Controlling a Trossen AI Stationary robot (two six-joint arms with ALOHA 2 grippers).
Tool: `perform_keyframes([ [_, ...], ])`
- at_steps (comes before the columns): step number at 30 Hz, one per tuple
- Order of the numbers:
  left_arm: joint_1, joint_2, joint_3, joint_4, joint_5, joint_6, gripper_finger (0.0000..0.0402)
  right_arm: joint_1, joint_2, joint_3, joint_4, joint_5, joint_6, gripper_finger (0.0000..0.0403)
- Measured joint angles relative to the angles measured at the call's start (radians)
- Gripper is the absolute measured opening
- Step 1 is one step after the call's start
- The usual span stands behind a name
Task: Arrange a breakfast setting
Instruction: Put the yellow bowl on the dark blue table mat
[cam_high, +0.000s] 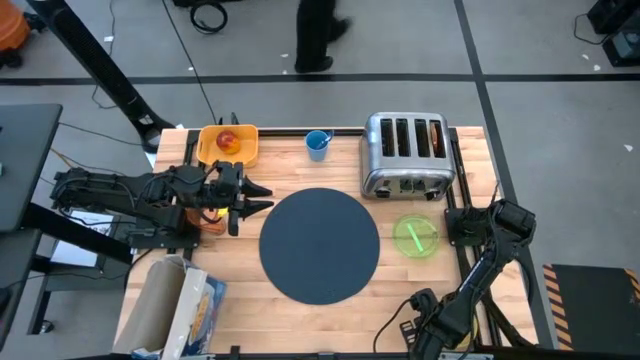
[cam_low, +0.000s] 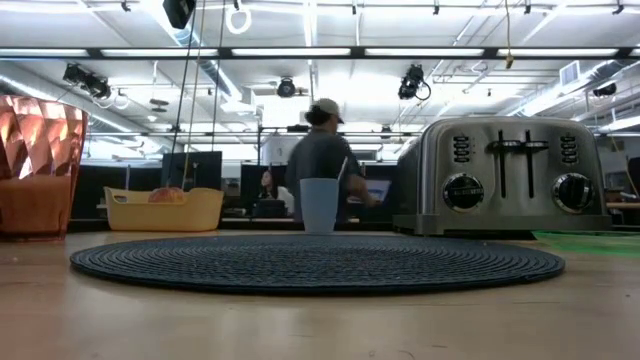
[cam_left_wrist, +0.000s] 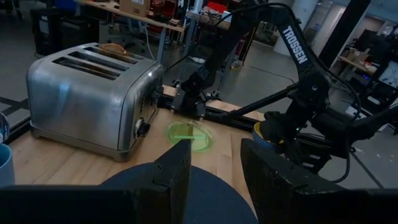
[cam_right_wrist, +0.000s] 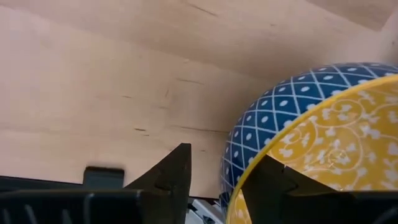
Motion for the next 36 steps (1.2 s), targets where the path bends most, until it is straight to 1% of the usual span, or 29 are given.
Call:
perform_keyframes([
  [17, 0.0, 0.0, 0.0, 0.0, 0.0, 0.001, 0.0146, -0.003, -0.001, 0.0, -0.017, -0.008, -0.011, 0.0024],
  [21, 0.0, 0.0, 0.0, 0.0, 0.0, 0.002, 0.0146, -0.005, -0.001, 0.0, -0.016, -0.008, -0.035, 0.0021],
  [24, 0.0, 0.0, 0.0, 0.0, 0.0, 0.003, 0.0146, -0.015, -0.001, 0.003, -0.018, -0.01, -0.081, 0.0023],
  [30, 0.0, 0.0, 0.0, -0.001, 0.0, 0.003, 0.0146, -0.055, -0.002, 0.042, -0.024, 0.009, -0.226, 0.002],
  [36, 0.0, 0.0, 0.0, -0.001, 0.0, 0.004, 0.0146, -0.095, -0.002, 0.087, -0.085, 0.015, -0.406, 0.002],
])
